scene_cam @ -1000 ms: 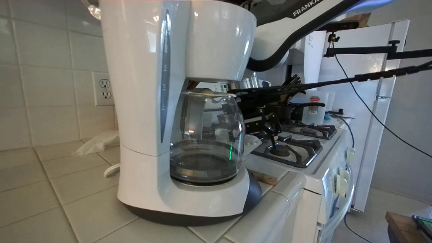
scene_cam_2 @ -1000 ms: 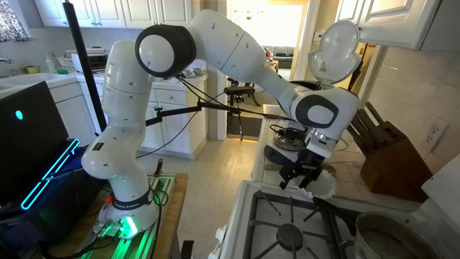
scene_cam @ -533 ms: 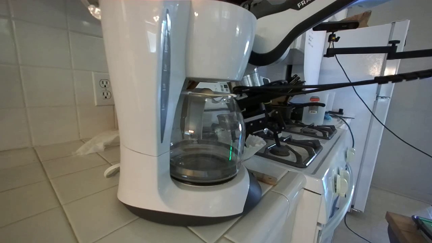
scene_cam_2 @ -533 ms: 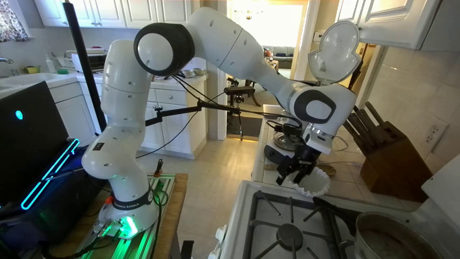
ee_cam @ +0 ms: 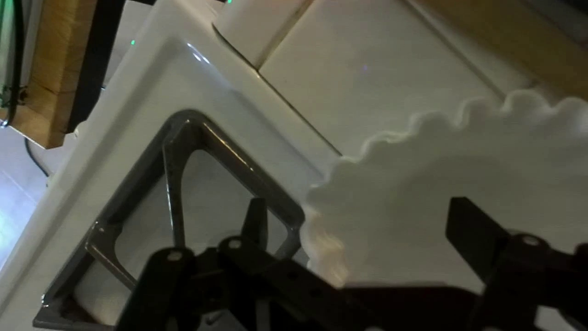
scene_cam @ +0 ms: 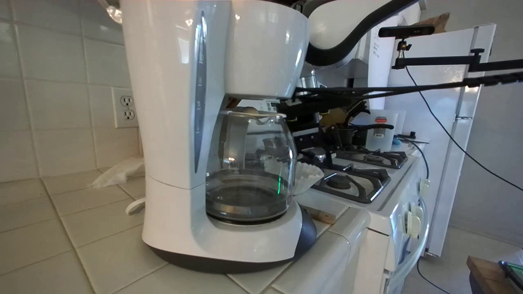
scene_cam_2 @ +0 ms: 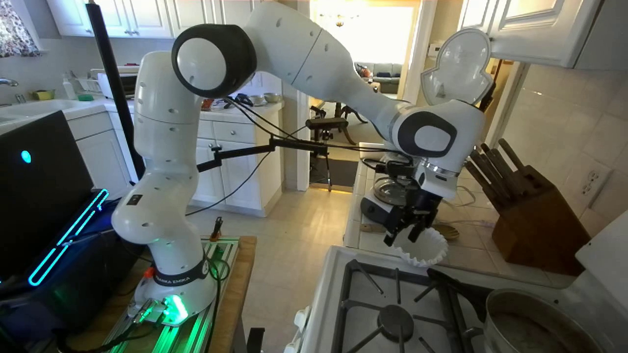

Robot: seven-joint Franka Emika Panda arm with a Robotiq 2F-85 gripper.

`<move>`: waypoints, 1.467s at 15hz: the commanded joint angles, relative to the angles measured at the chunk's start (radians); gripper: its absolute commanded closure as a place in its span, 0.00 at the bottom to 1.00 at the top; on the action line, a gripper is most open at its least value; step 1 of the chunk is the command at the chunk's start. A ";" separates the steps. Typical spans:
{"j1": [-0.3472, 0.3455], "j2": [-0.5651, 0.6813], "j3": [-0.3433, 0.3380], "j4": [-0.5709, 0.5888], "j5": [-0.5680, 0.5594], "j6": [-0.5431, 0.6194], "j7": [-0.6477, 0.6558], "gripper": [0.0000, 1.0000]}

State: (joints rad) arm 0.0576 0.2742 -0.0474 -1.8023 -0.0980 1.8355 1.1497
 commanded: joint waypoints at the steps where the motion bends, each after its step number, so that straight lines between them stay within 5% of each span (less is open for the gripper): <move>1: -0.024 -0.052 -0.005 -0.009 0.055 0.073 -0.021 0.00; 9: -0.043 -0.101 -0.013 -0.081 0.074 0.263 -0.038 0.00; 16: -0.040 -0.084 -0.016 -0.051 0.050 0.234 -0.035 0.00; 22: -0.092 -0.143 -0.026 -0.124 0.153 0.233 -0.202 0.00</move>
State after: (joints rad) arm -0.0042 0.1860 -0.0678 -1.8678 -0.0127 2.0687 1.0384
